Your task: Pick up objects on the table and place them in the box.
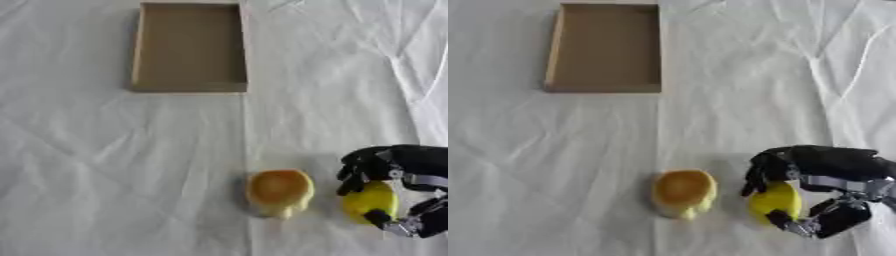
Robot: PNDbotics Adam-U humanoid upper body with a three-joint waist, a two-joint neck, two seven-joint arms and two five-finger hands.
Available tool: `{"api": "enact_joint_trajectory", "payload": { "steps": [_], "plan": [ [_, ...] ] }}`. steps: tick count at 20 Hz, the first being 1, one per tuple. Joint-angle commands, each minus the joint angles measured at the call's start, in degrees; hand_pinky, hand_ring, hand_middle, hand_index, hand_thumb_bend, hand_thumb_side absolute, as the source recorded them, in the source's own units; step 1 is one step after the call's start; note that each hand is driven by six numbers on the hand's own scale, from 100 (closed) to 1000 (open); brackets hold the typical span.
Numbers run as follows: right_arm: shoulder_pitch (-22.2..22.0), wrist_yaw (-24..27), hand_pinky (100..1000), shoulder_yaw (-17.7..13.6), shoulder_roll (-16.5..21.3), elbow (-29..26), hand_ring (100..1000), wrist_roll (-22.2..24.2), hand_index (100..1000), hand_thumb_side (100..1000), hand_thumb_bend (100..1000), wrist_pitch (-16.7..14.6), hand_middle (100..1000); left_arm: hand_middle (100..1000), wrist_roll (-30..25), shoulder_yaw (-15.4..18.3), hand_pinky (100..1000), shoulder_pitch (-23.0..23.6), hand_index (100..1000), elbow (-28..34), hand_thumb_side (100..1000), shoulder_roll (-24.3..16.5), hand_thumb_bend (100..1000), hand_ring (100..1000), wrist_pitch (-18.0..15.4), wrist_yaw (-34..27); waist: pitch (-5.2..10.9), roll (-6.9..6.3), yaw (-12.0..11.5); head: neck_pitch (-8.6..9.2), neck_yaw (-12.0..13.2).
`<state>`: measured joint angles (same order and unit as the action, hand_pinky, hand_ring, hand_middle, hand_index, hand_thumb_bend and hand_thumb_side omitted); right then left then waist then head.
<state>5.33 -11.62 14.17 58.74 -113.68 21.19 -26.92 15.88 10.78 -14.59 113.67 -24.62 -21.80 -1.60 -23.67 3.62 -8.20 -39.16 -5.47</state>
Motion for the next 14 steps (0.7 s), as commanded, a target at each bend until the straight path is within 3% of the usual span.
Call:
{"api": "enact_joint_trajectory", "payload": {
  "steps": [1, 7, 14],
  "plan": [
    [0.4, 1.0, 917, -0.67, 1.19, -0.92, 785, -1.22, 776, 100, 100, 0.47, 503, 829, -0.11, 0.04, 876, -0.32, 866, 0.92, 680, -0.7, 100, 889, 0.07, -0.49, 1.0, -0.3, 0.0, 0.71, -0.13],
    [1.2, 2.49, 919, -1.34, 1.01, -0.92, 758, -3.4, 760, 100, 100, -0.33, 479, 830, -0.36, -0.08, 876, -0.37, 865, 0.92, 683, -0.64, 100, 890, 0.23, -0.61, 1.02, -0.29, 0.11, 0.84, -0.07],
    [4.34, 5.34, 916, -3.11, 1.19, -0.92, 758, -5.63, 763, 100, 100, -4.48, 482, 830, -0.49, -0.14, 876, -0.5, 865, 0.92, 679, -0.96, 100, 890, 0.2, -0.67, 1.19, -0.21, 0.06, 1.12, 0.05]
  ]
}}
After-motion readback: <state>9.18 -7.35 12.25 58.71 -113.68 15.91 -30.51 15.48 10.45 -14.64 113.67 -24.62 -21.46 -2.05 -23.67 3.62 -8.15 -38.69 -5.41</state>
